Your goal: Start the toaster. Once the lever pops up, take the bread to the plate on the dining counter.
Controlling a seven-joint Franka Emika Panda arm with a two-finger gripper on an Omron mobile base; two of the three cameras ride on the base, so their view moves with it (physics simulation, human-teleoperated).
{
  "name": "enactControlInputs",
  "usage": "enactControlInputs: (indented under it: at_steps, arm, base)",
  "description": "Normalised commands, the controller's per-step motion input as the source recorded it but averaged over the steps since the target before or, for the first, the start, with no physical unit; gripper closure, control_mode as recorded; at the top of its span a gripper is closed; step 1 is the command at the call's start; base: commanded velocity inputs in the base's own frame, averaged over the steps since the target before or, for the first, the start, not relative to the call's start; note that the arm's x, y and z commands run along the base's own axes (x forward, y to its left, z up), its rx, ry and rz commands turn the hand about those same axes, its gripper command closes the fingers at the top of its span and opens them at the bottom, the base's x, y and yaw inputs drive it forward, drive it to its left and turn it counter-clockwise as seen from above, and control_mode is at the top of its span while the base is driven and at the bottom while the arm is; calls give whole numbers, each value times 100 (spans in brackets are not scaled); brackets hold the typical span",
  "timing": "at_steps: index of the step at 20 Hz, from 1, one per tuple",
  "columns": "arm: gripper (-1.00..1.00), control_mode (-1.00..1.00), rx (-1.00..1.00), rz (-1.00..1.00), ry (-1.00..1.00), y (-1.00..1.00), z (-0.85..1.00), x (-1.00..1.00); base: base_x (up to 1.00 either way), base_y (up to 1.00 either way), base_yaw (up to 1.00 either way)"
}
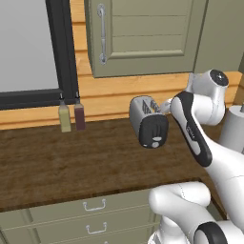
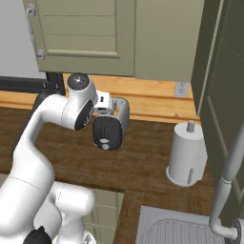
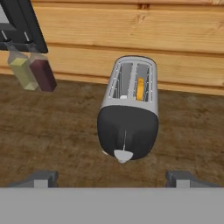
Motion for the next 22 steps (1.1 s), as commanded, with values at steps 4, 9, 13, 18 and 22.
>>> enactControlInputs:
  at_steps: [4, 9, 13, 18, 22]
  arm:
    - [-100, -100, 0, 0, 0, 0, 0, 0]
    - [-100, -100, 0, 0, 0, 0, 0, 0]
    - [-100, -100, 0, 0, 0, 0, 0, 0]
    - [-100, -100, 0, 0, 0, 0, 0, 0]
    - [-100, -100, 0, 0, 0, 0, 0, 0]
  base:
    - [0, 0, 0]
    - [0, 0, 0]
    - [0, 0, 0]
    - [0, 0, 0]
    - [0, 0, 0]
